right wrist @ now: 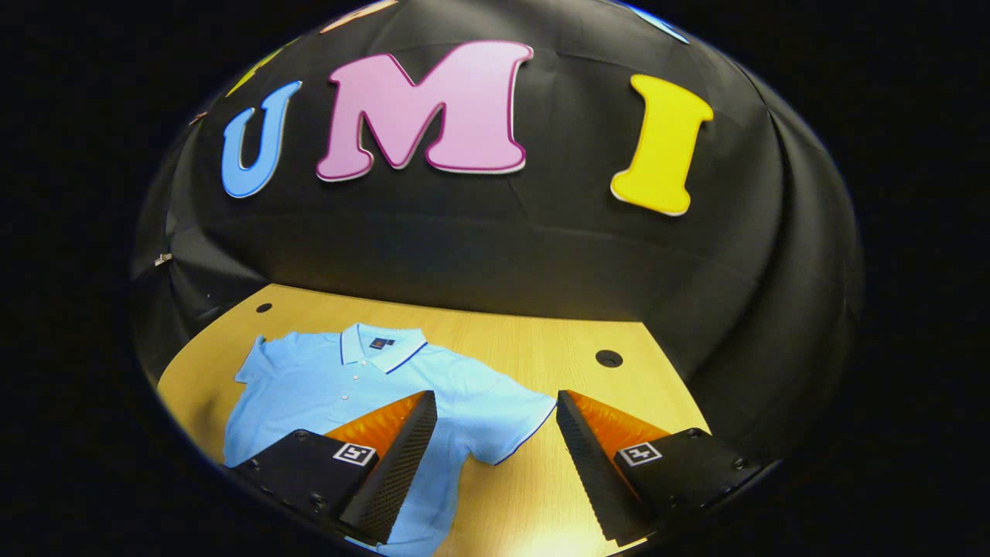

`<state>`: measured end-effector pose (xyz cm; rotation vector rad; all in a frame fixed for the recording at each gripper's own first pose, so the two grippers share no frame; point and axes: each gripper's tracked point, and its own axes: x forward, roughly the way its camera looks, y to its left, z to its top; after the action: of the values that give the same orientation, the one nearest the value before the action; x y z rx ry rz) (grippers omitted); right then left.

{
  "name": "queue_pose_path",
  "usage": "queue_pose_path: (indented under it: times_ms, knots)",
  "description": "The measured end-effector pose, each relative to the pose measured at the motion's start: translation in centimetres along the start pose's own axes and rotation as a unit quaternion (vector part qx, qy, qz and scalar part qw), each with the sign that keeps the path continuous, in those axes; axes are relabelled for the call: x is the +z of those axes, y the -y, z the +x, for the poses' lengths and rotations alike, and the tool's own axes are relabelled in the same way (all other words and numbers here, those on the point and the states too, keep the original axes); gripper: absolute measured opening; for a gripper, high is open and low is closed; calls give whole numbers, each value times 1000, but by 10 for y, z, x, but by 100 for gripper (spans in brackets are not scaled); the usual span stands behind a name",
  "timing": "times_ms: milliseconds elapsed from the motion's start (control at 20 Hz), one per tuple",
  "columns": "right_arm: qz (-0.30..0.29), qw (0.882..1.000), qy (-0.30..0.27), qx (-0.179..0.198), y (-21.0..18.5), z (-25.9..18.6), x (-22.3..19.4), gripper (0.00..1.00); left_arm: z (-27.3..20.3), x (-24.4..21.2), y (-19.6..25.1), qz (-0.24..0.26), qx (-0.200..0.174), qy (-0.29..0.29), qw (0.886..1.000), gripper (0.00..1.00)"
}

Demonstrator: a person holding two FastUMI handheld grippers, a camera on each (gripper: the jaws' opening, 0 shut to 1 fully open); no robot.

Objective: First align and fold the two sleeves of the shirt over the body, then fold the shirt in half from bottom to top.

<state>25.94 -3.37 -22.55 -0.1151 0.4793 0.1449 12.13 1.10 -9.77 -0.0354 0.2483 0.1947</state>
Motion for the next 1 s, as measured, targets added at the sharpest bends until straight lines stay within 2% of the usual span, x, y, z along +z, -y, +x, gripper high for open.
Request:
queue_pose_path:
  times_ms: [200, 600, 850, 1000]
  knots:
    - [-5, 999, -39, -23, 27, 53, -25, 97, 21, -7, 15, -2, -5, -16, 1000, 99]
    - [22, 994, -103, -37, 57, 143, -66, 97, 46, -26, 27, 1, 0, -47, 999, 99]
    - [36, 988, -144, -44, 67, 168, -96, 97, 50, -37, 28, 12, 7, -62, 998, 99]
    - [54, 988, -143, -33, 61, 172, -97, 97, 50, -39, 31, 12, 4, -66, 998, 99]
